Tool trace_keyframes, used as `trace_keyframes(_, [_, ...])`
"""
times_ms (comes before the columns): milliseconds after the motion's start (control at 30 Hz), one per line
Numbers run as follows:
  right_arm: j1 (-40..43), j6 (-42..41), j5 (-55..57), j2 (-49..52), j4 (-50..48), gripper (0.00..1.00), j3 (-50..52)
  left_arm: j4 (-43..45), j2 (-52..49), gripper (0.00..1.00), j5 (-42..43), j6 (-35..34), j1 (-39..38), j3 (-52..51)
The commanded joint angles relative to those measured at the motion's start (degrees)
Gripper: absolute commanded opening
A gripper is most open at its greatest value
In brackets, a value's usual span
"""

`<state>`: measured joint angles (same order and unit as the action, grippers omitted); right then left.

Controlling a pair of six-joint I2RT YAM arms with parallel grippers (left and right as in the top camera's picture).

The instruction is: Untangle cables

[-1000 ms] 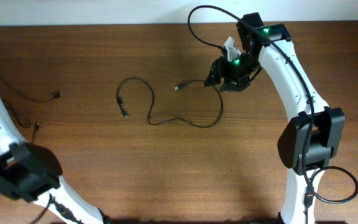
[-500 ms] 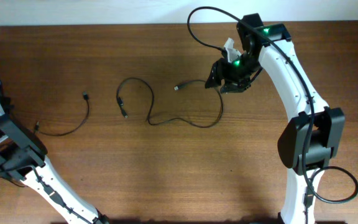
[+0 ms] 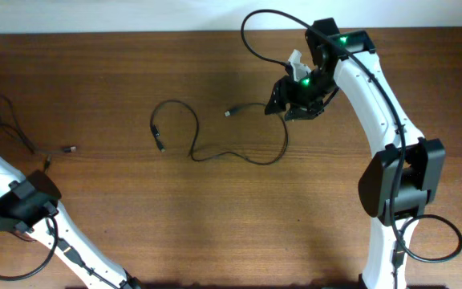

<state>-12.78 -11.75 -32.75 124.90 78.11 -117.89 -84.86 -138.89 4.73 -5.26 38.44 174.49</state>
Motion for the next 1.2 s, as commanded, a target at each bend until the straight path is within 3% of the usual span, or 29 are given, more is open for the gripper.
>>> trace_keyframes(0, [0.0,1.09,0.5,0.35,0.22,0.58,0.26,-4.0,-3.96,0.0,2.99,8.41,0.5,-1.38])
trace_keyframes(133, [0.0,2.16,0.48,0.35,1.07,0.58,0.26,-4.94,-15.06,0.0,2.84,7.96,0.35,-1.38])
trace_keyframes(167, [0.0,2.16,0.48,0.35,1.07,0.58,0.26,-5.27,-16.81,0.08,0.52,4.76,0.48,-1.38])
trace_keyframes(200, [0.0,2.16,0.48,0.35,1.09,0.58,0.26,-5.88,-18.29,0.39,-2.58,0.39,0.61,-1.38])
trace_keyframes(233, [0.0,2.16,0.5,0.35,1.27,0.58,0.26,-6.49,-18.86,0.99,-3.96,-2.08,0.83,-1.38])
trace_keyframes(367, [0.0,2.36,0.48,0.35,1.44,0.58,0.26,-7.02,-13.9,0.99,-3.85,-3.08,0.74,2.73])
trace_keyframes(467, [0.07,2.38,0.5,-0.55,0.52,0.58,0.13,-6.91,-4.09,0.99,-2.6,-2.8,-2.49,5.42])
trace_keyframes(567, [0.17,2.51,5.03,-6.05,0.17,0.64,-2.95,-7.45,4.46,0.99,-2.36,-2.84,-7.02,5.42])
trace_keyframes(667, [1.31,1.79,9.25,-15.26,2.73,0.64,-5.14,-11.85,11.54,0.99,4.28,0.39,-12.22,5.4])
trace_keyframes(733, [4.92,1.68,9.29,-24.06,5.05,0.66,-5.14,-11.87,17.44,0.99,13.05,3.89,-18.45,4.81])
trace_keyframes(867, [16.37,1.7,12.66,-31.74,12.04,0.72,-5.14,-11.87,19.23,0.99,11.96,4.02,-33.0,2.01])
trace_keyframes(933, [21.22,2.45,13.81,-31.04,16.17,0.73,-5.14,-11.87,19.23,0.99,5.49,4.31,-41.31,-5.6])
trace_keyframes(967, [22.23,3.32,13.81,-30.64,17.11,0.73,-5.14,-11.85,19.23,1.0,3.45,7.15,-44.19,-9.16])
trace_keyframes(1033, [22.6,5.44,14.21,-29.66,17.27,0.74,-5.11,-11.67,19.19,1.0,2.91,21.33,-50.31,-20.26])
trace_keyframes(1167, [22.53,5.57,14.21,-27.3,17.31,0.74,-5.11,-4.46,18.67,0.99,7.02,41.11,-54.16,-43.34])
